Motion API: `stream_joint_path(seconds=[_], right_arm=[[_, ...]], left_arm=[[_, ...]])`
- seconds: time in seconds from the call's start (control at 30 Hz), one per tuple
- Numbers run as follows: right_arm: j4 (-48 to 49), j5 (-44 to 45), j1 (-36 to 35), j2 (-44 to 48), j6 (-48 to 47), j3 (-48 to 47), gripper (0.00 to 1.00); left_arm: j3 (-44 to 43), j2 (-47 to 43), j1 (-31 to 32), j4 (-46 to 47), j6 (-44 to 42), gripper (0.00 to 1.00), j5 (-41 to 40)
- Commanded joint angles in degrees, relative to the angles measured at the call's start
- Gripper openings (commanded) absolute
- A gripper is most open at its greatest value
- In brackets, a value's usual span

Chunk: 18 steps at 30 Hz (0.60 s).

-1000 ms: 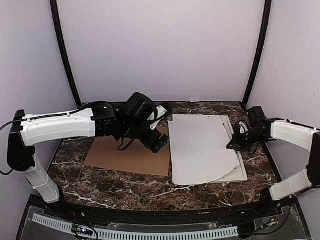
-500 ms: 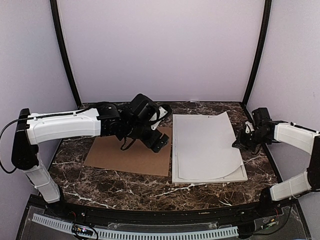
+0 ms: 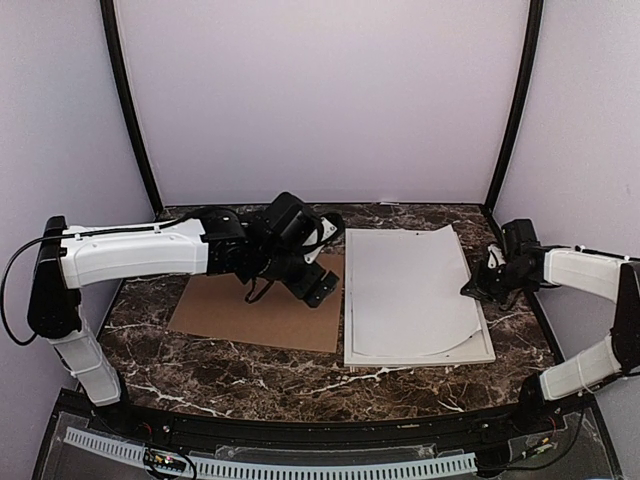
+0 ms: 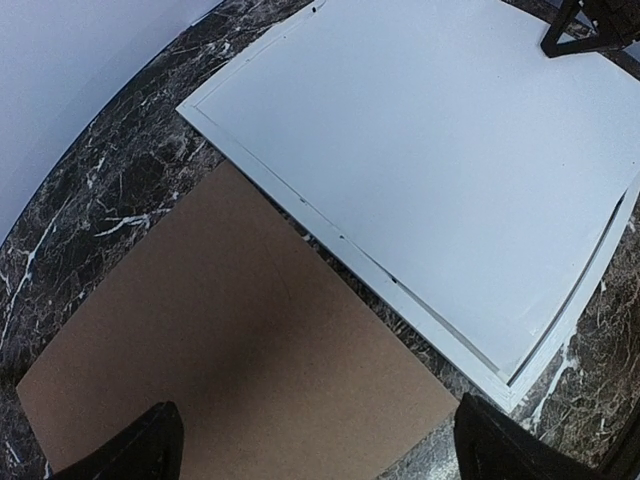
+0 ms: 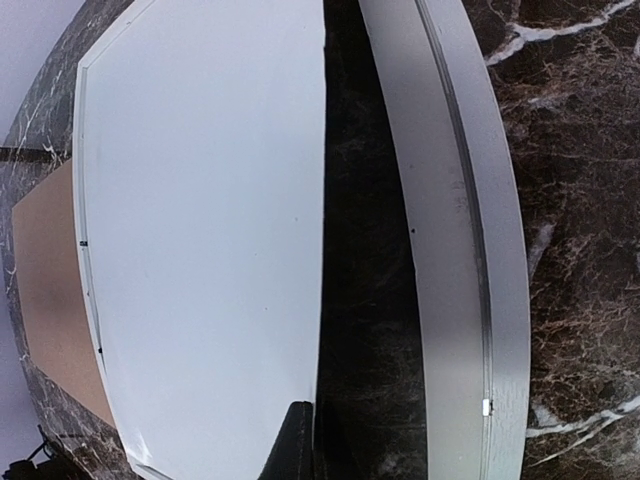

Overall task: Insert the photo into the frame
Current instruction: Place the photo on the mat board.

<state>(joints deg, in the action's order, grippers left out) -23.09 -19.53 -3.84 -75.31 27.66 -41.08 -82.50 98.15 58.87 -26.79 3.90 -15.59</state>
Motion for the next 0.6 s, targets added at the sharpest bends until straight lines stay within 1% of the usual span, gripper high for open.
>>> stream_joint_path(seconds=[0.0, 0.33, 0.57], right_arm=[[3.85, -0.66, 0.31, -1.02, 0.40, 1.00, 0.00], [3.29, 2.20, 0.32, -1.94, -1.18, 0.11, 0.00], [4.78, 2.08, 0.27, -2.88, -1.73, 0.78, 0.00]], left_arm=[[-1.42, 0.21, -0.41, -0.25, 0.53, 0.97, -0.39], [-1.36, 0.98, -0.60, -0.45, 0.92, 0.98, 0.25], [-1.51, 1.40, -0.60, -0.46, 0.96, 0.98, 0.32]])
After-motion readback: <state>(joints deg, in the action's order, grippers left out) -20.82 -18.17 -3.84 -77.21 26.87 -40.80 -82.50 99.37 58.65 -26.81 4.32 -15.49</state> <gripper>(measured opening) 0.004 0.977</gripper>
